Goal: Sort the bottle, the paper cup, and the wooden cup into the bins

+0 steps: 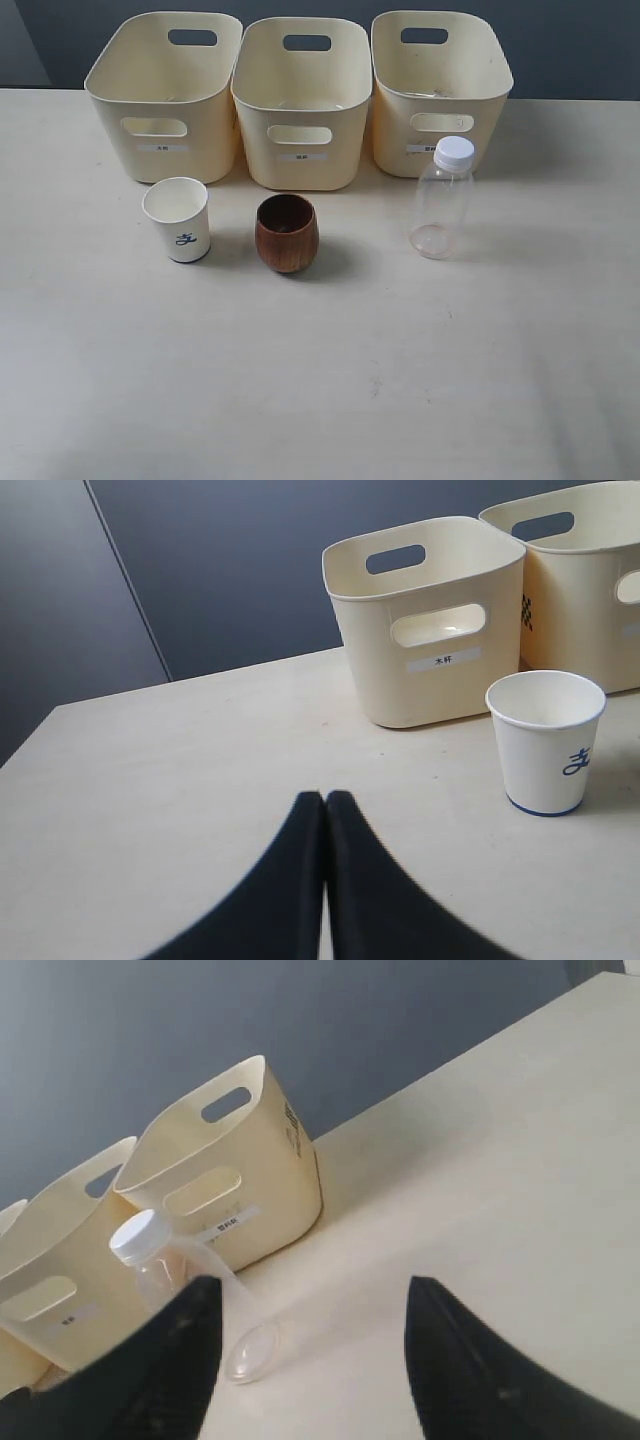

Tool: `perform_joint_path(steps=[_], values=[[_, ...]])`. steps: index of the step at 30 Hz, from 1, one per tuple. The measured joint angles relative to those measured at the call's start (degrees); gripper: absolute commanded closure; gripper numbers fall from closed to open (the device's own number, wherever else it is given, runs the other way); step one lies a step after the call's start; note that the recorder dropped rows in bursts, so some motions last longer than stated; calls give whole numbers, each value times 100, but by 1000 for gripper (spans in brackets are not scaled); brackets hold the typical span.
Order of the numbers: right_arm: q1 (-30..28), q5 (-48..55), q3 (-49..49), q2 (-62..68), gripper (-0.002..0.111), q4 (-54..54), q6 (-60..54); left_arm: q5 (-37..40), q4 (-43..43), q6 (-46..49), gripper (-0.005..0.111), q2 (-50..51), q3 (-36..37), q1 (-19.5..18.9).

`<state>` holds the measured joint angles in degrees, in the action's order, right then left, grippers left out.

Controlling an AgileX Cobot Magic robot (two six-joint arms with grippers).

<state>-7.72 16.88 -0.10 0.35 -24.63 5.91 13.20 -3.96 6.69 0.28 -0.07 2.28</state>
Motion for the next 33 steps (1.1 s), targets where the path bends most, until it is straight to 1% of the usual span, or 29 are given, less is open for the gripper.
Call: perform_joint_path(steps=[3,5,7,10,12,15,17,21,28,33], values=[[0,-13,0,0,55,-338,-761,0,0,0,107,0,0,0],[0,-13,0,0,55,-1056,-1581,0,0,0,107,0,0,0],[0,17,0,0,55,-2011,-2608,0,0,0,107,0,0,0],[0,321,0,0,55,-4012,-4779,0,0,0,107,0,0,0],[0,826,-71,-2,55,-5360,-6281,0,0,0,107,0,0,0],[0,1561,-173,-12,55,-6774,-7862,0,0,0,107,0,0,0],[0,1766,-214,-12,55,-7181,-8387,0,0,0,107,0,0,0],[0,1754,-227,219,55,-7444,-8914,0,0,0,107,0,0,0],[0,1739,-352,938,55,-7470,-9451,0,0,0,107,0,0,0],[0,1786,-802,1632,55,-7470,-9543,0,0,0,107,0,0,0]])
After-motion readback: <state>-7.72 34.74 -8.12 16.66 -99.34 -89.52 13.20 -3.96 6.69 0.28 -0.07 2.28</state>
